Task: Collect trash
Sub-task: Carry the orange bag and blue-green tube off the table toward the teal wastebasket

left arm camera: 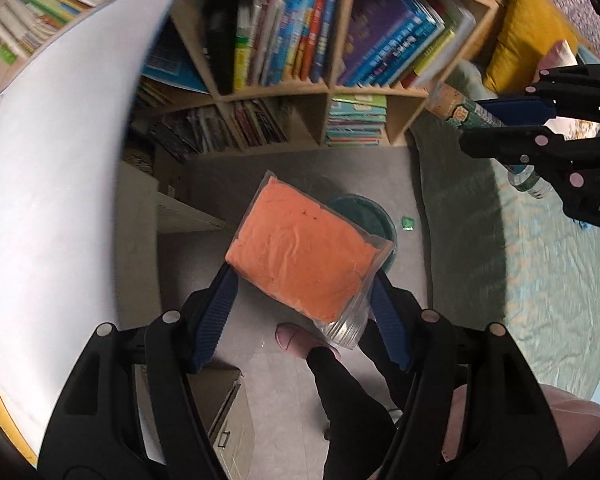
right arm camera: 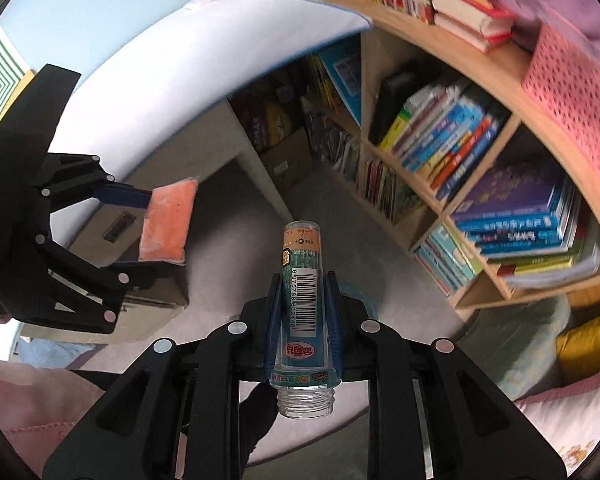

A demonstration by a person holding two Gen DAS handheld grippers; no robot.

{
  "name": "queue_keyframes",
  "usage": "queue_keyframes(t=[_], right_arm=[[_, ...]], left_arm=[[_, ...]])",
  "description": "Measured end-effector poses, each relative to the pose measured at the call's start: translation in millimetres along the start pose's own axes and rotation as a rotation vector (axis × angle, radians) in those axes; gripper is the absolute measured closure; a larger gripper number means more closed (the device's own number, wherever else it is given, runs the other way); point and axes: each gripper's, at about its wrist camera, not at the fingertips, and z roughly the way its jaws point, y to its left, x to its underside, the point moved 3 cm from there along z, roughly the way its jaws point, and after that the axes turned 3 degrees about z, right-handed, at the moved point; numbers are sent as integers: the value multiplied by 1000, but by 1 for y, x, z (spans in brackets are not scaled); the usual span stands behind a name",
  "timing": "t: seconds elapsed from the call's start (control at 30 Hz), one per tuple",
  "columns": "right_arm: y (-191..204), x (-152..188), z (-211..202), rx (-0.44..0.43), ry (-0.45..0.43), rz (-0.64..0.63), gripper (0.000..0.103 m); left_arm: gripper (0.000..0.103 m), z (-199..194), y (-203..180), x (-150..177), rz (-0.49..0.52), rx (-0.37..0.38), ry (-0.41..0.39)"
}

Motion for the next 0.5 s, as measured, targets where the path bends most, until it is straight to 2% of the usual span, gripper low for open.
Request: queue_keyframes(t=[0.27, 0.5], right_arm=[[-13, 27, 6, -31, 24, 37, 82], [-26, 40, 7, -46, 28, 72, 81]], left_arm=[[40, 18, -41, -8, 61, 24, 40], [40, 25, -62, -14, 102, 36, 59]])
